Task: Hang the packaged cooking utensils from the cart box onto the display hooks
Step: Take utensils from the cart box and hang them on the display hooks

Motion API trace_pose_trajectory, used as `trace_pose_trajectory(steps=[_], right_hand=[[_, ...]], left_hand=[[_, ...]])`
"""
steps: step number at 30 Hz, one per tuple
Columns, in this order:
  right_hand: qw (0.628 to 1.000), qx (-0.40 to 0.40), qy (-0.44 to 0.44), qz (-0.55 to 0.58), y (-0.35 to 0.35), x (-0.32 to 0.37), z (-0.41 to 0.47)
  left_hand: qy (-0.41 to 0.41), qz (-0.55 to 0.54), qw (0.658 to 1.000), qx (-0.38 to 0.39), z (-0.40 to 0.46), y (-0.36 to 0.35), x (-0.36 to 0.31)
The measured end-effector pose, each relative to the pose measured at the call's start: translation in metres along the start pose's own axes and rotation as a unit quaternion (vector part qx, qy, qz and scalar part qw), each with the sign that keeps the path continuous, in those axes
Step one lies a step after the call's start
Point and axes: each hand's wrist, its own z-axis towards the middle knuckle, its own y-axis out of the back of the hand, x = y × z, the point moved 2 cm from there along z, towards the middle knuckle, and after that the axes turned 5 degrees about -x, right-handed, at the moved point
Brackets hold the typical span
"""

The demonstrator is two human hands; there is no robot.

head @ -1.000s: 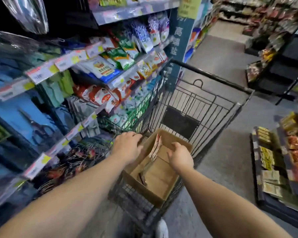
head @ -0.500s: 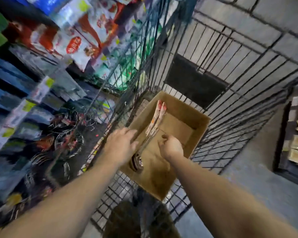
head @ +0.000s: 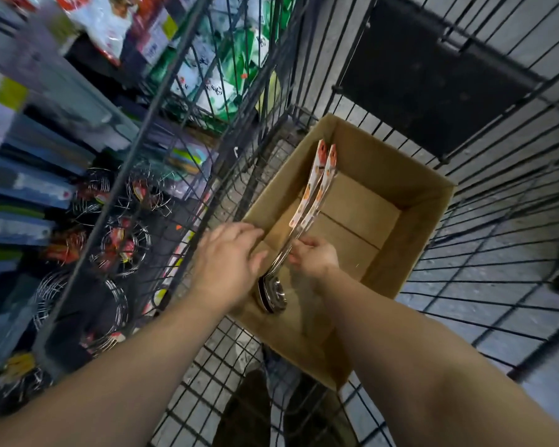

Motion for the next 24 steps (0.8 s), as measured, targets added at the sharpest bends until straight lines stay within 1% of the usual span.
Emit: trace_pose_trajectory(steps=[2, 5, 9, 11, 14, 16, 20, 22, 24], right_hand=[[0.999, 0.018, -0.027, 0.042, 0.003, -0.002, -0.002], [0.997, 0.047, -0.026, 0.046, 0.003, 0.002, -0.006], [0.997, 0.039, -0.017, 0.064, 0.001, 0.012, -0.008], [0.998, 0.038, 0.014, 0.043, 0.004, 0.014, -0.013], [0.993, 0.047, 0.100, -0.040, 0.011, 0.020, -0.025], [0.986, 0.041, 0.149, -0.069, 0.017, 0.030, -0.033], [0.972, 0.063, 0.221, -0.044, 0.021, 0.064, -0.056], [0.965, 0.079, 0.247, -0.028, 0.021, 0.079, -0.068], [0.962, 0.106, 0.252, -0.024, 0.022, 0.089, -0.076]], left_hand=[[0.000, 0.000, 1.000, 0.009, -0.002, -0.001, 0.000], [0.000, -0.004, 1.000, 0.018, -0.003, -0.001, -0.002], [0.004, -0.007, 1.000, 0.020, -0.003, -0.003, -0.005], [0.006, -0.007, 1.000, 0.029, -0.003, -0.005, -0.006], [0.012, -0.007, 0.999, 0.043, -0.004, -0.005, -0.010], [0.032, -0.017, 0.998, 0.059, -0.003, -0.003, -0.015], [0.060, -0.062, 0.994, 0.072, 0.002, 0.000, -0.029], [0.112, -0.114, 0.984, 0.078, 0.006, 0.000, -0.033], [0.171, -0.190, 0.965, 0.057, 0.011, 0.000, -0.032]])
